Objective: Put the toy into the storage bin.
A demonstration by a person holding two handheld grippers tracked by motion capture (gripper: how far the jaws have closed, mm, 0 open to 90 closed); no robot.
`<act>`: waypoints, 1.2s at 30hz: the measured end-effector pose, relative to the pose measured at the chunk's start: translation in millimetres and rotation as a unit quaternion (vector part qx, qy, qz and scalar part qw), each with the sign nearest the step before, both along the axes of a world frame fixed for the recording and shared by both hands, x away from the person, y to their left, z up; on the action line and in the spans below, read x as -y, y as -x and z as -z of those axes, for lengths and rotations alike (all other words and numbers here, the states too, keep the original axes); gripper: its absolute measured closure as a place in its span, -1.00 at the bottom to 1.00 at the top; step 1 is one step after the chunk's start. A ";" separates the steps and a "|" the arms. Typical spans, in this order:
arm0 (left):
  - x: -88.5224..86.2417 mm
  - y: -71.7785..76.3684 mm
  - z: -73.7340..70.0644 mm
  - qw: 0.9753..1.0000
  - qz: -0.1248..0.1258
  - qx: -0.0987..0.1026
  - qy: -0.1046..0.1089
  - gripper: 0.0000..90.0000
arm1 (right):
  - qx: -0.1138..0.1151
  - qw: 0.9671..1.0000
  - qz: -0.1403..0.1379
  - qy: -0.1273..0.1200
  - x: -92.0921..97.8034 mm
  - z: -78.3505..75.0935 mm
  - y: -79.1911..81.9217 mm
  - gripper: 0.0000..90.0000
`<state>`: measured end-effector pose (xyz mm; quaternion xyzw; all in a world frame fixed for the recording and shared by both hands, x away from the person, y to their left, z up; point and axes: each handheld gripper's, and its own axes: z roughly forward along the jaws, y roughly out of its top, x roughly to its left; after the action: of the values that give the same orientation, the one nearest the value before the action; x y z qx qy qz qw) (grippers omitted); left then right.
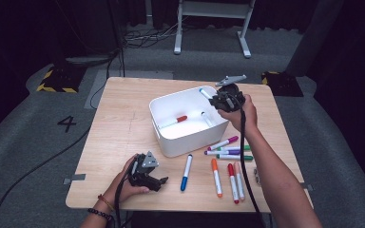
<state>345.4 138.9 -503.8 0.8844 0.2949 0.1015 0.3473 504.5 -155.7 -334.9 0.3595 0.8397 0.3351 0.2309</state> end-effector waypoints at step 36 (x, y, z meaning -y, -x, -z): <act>-0.1 0.3 0.3 1.000 -0.001 0.000 0.001 -0.73 | -0.035 0.999 0.005 0.008 7.5 16.6 -12.7 0.50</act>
<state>345.1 139.0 -504.1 0.8840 0.2956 0.1010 0.3479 517.2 -163.2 -351.5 0.3735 0.8482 0.3140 0.2060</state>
